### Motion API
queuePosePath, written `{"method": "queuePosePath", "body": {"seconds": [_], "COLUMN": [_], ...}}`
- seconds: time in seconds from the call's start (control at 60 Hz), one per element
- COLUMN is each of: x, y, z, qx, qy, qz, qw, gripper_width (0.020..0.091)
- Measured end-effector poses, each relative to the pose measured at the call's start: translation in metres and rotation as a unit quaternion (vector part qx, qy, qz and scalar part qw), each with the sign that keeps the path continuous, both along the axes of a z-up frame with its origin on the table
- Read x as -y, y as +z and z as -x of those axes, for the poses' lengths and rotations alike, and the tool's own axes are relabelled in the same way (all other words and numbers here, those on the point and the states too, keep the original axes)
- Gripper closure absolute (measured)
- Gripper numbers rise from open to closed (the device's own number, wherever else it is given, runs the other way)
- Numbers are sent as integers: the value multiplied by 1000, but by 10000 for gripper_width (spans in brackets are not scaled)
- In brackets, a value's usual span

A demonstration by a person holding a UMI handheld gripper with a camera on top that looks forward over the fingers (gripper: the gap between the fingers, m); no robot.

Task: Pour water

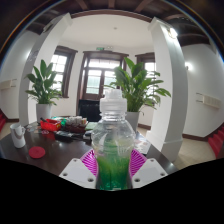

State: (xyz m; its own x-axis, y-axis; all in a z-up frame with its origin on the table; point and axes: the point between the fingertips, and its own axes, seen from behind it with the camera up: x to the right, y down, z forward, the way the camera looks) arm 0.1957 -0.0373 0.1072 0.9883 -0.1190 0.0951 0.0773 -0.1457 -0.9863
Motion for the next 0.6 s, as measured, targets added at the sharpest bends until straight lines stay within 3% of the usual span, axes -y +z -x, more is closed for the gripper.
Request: {"method": "queuePosePath", "body": {"seconds": [0.183,0.267,0.4,0.6], "x": [-9,-22,-42,-72], "y": [17,29,55,68], "z": [35,71,137,247], "qx": [128,243,409,619], "qy": [25,60,109,141], "qz": [22,34,26,17], "qw": [991,968,906,772], "gripper_width": [751,751,752,749]}}
